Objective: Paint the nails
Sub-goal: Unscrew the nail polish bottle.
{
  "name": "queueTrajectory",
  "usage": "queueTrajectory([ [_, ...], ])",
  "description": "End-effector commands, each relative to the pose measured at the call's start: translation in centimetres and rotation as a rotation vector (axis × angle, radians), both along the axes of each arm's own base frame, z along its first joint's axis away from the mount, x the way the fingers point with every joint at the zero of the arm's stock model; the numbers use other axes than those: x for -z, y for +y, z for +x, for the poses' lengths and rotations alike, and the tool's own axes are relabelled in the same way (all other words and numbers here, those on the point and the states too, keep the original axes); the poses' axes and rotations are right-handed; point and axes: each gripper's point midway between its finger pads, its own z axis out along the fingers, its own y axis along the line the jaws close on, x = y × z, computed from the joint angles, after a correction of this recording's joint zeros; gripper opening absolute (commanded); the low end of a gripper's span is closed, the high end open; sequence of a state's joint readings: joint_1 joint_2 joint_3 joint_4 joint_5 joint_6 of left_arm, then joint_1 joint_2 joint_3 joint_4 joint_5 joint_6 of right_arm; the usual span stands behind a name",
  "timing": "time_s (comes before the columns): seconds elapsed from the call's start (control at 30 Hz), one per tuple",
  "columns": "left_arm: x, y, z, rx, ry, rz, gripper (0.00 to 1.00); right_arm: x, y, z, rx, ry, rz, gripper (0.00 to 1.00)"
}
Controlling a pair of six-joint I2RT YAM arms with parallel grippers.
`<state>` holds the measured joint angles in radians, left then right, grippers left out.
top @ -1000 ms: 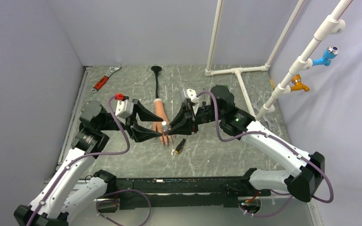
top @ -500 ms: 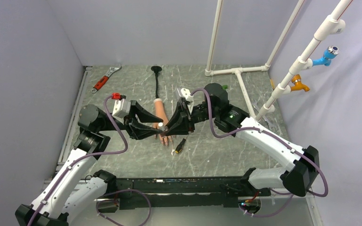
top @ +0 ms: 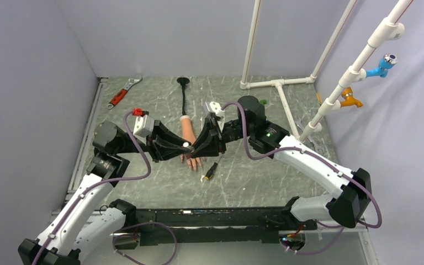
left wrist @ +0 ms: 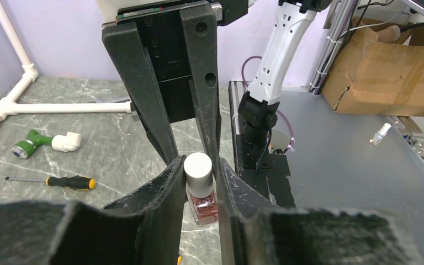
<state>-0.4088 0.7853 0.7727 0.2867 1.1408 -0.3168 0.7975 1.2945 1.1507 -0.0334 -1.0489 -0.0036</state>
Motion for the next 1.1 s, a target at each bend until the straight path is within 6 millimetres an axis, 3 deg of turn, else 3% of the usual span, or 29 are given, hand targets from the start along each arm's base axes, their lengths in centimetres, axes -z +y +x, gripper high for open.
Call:
queueTrajectory([
  [0.0,-0.4,0.1,0.2,-0.013,-0.031,-0.008,0.28,-3.3,0.5,0.0,-0.011,-0.068,0.099,0.0],
  [0.1,-0.4,0.1,0.3,-0.017,-0.028,-0.006,0.2,-3.4,0.6,0.1,-0.011,-0.064,0.109,0.0],
  [0.23,-0.4,0.1,0.6,-0.04,-0.028,-0.003,0.0,-3.4,0.8,0.8,0.037,-0.065,0.108,0.0],
  [0.37,-0.5,0.2,1.4,-0.09,-0.016,-0.008,0.0,-3.6,1.0,2.2,0.129,-0.067,0.108,0.0],
  [0.57,0.1,1.2,5.5,-0.339,0.054,0.008,0.0,-3.7,1.5,5.9,0.349,-0.057,0.113,0.0],
  [0.8,0.3,2.1,7.7,-0.474,0.094,-0.01,0.0,-3.2,2.4,8.4,0.502,-0.068,0.069,0.0],
  [0.97,0.3,2.2,8.0,-0.494,0.088,-0.019,0.0,-2.8,2.8,10.2,0.59,-0.046,0.043,0.0],
  [1.07,0.2,2.3,7.7,-0.488,0.07,-0.018,0.14,-2.8,2.9,10.6,0.608,-0.036,0.037,0.0],
])
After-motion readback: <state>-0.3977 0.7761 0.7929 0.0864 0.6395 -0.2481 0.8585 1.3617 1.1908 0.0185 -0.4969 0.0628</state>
